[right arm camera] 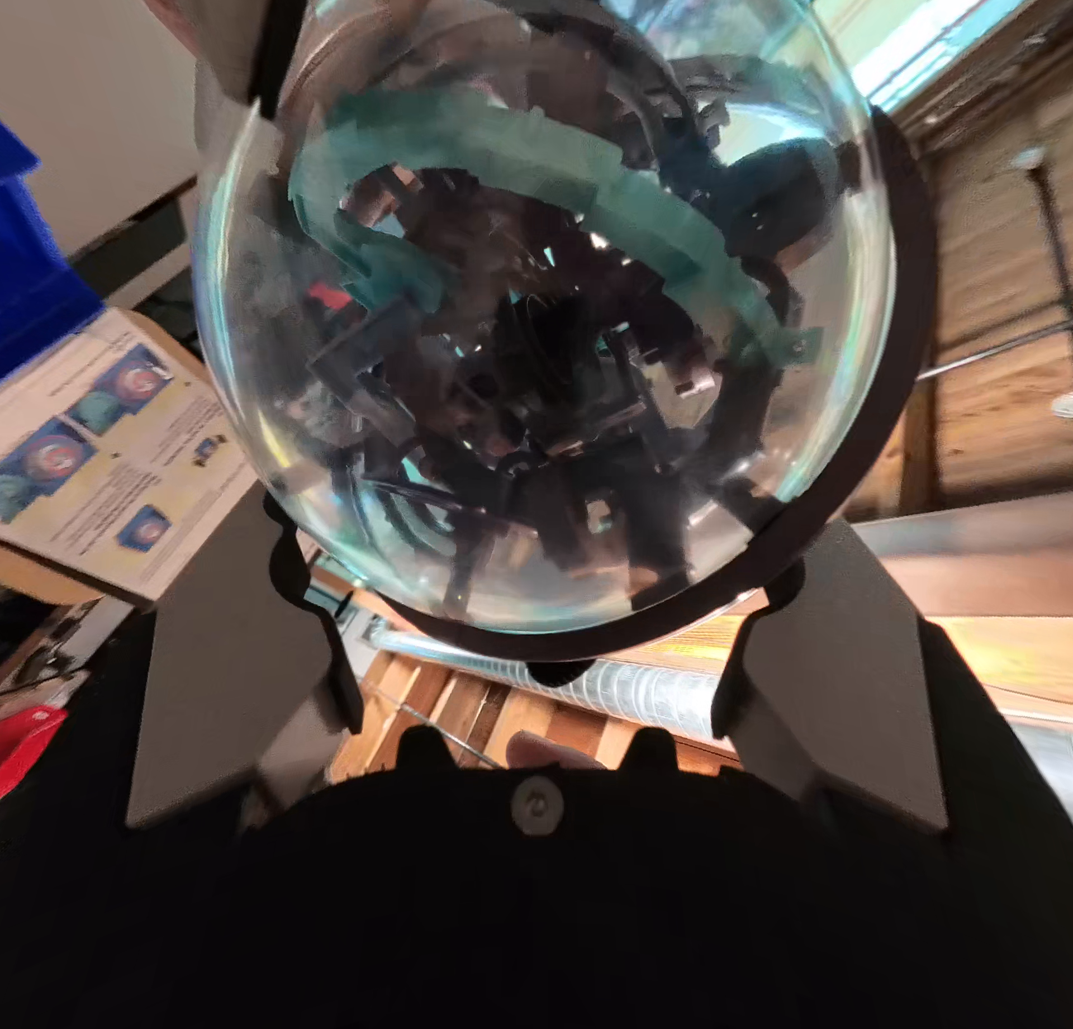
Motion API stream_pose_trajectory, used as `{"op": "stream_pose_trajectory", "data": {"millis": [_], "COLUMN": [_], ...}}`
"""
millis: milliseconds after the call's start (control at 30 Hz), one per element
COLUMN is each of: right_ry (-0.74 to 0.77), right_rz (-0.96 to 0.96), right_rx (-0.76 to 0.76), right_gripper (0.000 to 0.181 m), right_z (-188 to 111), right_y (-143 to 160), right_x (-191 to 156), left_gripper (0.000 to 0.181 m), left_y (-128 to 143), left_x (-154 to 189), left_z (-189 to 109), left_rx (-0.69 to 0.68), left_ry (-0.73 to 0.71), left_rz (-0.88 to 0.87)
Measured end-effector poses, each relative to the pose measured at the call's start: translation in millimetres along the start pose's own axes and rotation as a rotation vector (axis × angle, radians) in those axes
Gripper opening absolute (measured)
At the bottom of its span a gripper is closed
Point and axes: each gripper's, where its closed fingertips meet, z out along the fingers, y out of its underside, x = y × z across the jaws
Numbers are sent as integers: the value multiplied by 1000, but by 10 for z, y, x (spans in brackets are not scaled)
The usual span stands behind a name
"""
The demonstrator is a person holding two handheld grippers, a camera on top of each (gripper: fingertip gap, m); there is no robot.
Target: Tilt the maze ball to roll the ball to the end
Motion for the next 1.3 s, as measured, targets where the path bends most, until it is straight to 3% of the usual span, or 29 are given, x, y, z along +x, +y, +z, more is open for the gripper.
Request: {"op": "stream_pose_trajectory", "data": {"millis": [100,233,600,967,1300], "right_ry": [-41,17,342,636,539], "right_rz": [-6,17,117,288,583], "right_rx": [-13,22,8,-42,-2], "right_gripper": [158,158,158,157,156], "right_z": [44,62,-3,-128,45], "right_y": [-17,-55,46,142,124], "right_x": [5,42,140,-107,-692], "left_gripper": [156,156,155,155,157], "left_y": [-7,-51,-47,124,457], "left_x": [-52,-46,90,435,533], "left_z": [-34,-22,153,136,-33], "left_rx": [1,-40,-184,-304,-464], "left_ry": [-23,5,219,455,452], "left_rz": [-49,-1,225,397,119]}}
